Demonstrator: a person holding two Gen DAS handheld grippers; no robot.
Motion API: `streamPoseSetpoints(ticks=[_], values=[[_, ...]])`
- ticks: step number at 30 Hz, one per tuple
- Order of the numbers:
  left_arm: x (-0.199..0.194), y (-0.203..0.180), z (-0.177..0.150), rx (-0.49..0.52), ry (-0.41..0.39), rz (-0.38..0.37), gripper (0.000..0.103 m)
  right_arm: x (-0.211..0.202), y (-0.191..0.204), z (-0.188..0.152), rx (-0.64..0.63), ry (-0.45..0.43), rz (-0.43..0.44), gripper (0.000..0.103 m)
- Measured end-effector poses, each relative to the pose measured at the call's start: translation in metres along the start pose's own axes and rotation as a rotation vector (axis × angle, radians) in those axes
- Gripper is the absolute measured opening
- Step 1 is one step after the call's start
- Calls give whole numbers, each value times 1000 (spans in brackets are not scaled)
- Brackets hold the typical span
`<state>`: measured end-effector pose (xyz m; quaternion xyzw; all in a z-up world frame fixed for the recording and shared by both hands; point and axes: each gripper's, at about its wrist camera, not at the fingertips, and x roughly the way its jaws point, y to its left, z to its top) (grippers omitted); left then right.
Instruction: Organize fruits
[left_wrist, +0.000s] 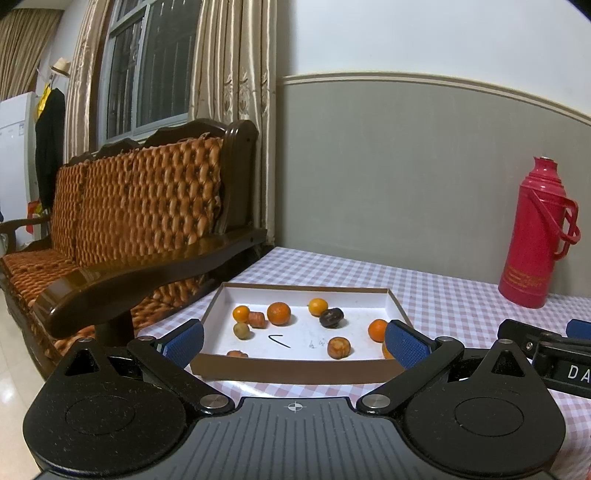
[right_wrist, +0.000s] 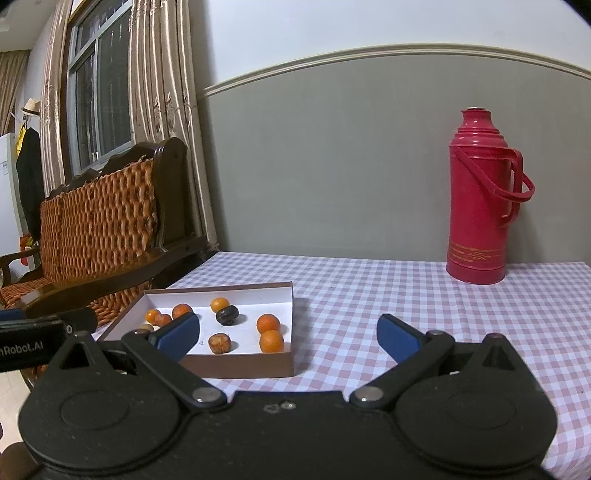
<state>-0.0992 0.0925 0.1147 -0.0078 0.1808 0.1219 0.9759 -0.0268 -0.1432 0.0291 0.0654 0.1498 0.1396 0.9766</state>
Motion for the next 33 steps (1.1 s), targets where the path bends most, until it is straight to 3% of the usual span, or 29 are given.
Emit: streamPoseSetpoints(ticks=[33], values=[[2,-6,-6,-21,-12,-33,103,5,4,-3,-12,11,14,97]])
